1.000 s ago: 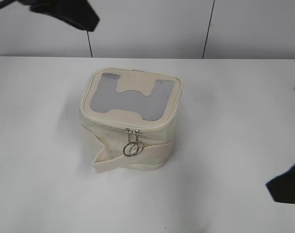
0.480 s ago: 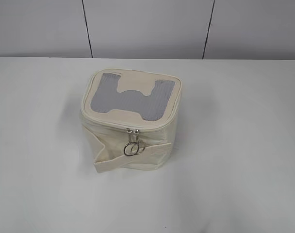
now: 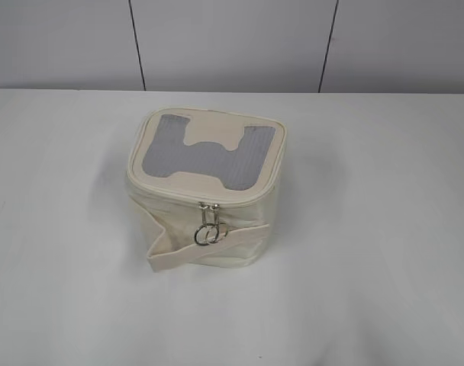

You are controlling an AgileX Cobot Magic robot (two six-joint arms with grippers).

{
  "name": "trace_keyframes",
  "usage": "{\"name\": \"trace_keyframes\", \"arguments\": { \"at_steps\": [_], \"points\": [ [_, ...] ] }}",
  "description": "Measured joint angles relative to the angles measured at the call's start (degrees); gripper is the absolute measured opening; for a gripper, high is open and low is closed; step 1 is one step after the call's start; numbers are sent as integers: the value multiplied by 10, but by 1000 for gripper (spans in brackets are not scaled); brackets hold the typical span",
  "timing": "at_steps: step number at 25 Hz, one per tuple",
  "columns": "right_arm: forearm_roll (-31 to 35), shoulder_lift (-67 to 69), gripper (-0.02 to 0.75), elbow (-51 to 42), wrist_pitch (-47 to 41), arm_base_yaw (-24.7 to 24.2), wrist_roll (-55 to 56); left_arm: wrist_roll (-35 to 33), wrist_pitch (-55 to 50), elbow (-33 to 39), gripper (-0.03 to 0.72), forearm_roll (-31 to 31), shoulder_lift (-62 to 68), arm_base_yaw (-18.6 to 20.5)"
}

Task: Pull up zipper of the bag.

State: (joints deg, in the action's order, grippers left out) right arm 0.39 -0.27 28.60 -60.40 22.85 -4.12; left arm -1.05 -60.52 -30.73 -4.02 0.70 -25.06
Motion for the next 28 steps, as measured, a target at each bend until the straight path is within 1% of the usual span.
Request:
{"name": "trace_keyframes", "arguments": {
  "at_steps": [6,11,13,14,16,19,21,22,24,28],
  "points": [
    [-9,-1,404,0,2,0,13,6,1,2,341,0,0,17],
    [-10,-1,402,0,2,0,14,6,1,3,311,0,0,20],
    [-11,-1,402,0,2,0,15,6,1,3,300,0,0,29],
    [-11,-1,402,0,2,-3,15,6,1,3,292,-1,0,45],
    [-11,-1,402,0,2,-28,15,6,1,3,279,-1,-6,90],
    [-11,-1,402,-1,3,-100,15,6,1,3,261,0,-11,177],
    [-11,-1,402,-1,4,-150,15,6,1,3,249,0,-11,215],
    [-11,-1,402,-1,4,-169,15,6,1,3,242,0,-11,228],
    [-11,-1,402,-1,4,-187,15,6,1,3,236,-1,-11,239],
    [-11,-1,402,-1,4,-191,15,6,1,3,232,-1,-11,241]
  ]
}}
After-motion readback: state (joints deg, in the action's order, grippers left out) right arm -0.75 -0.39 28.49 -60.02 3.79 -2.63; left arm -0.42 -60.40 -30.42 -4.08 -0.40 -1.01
